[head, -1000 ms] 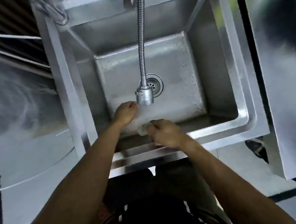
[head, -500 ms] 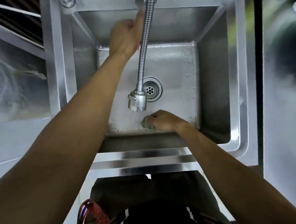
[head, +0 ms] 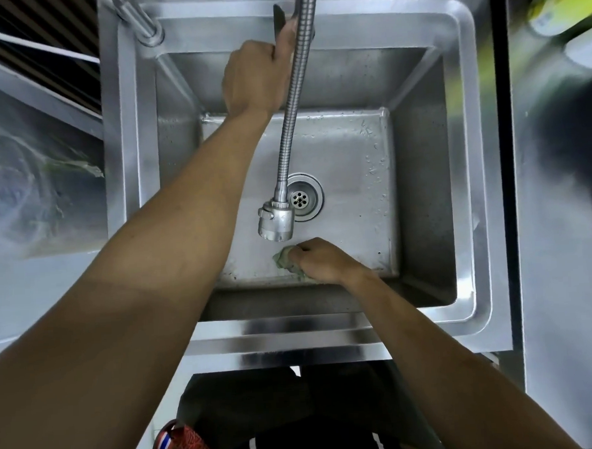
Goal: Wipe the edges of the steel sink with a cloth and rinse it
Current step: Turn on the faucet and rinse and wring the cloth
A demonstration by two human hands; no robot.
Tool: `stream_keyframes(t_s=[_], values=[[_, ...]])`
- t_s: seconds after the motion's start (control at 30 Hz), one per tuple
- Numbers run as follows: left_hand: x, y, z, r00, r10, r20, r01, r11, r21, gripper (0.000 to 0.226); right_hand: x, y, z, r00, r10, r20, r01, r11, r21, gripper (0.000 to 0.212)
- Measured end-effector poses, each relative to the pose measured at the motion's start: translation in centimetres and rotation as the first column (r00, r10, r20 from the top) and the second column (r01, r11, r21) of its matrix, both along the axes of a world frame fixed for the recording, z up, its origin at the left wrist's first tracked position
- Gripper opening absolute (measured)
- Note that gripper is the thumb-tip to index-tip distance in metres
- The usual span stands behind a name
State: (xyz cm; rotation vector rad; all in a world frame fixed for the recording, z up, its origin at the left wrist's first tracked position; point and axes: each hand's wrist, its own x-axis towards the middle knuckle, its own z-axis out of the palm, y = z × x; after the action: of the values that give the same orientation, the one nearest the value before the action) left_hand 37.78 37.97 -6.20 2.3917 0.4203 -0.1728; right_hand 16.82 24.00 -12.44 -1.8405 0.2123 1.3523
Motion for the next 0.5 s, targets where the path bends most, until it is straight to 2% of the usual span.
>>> stream_keyframes(t_s=[0.23, 0.27, 0.33, 0.4, 0.43, 0.5], values=[[0.3, 0.5, 0.9, 0.999, -0.035, 0.005, 0.034, 0.991, 0.132, 0.052, -0.1, 0.3, 0.9, 0.999, -0.041, 0.019, 0.041, 0.999, 0.006, 0.028], [0.7, 0.7, 0.7, 1.000, 0.005, -0.011, -0.004, 0.996, 0.085, 0.056, -0.2, 0.2, 0.9, 0.999, -0.049, 0.014, 0.048, 0.999, 0.008, 0.029], [1.3, 1.2, 0.7, 0.987, 0.133, -0.095, -0.147, 0.977, -0.156, 0.060, -0.3, 0.2, 0.8, 0.997, -0.073, -0.008, 0.073, 0.997, 0.002, 0.032], [1.6, 1.8, 1.6, 0.948, 0.171, -0.269, -0.270, 0.881, -0.388, 0.055, -0.3, 0.1, 0.7, 0.995, -0.093, -0.025, 0.094, 0.996, 0.014, 0.031], [1.5, 2.1, 2.0, 0.931, 0.139, -0.339, -0.289, 0.847, -0.446, 0.054, -0.3, 0.2, 0.8, 0.993, -0.114, -0.036, 0.115, 0.993, 0.027, 0.029], [0.4, 2.6, 2.0, 0.917, 0.090, -0.389, -0.279, 0.842, -0.462, 0.058, -0.3, 0.5, 0.5, 0.968, -0.231, -0.096, 0.237, 0.969, 0.065, 0.030]])
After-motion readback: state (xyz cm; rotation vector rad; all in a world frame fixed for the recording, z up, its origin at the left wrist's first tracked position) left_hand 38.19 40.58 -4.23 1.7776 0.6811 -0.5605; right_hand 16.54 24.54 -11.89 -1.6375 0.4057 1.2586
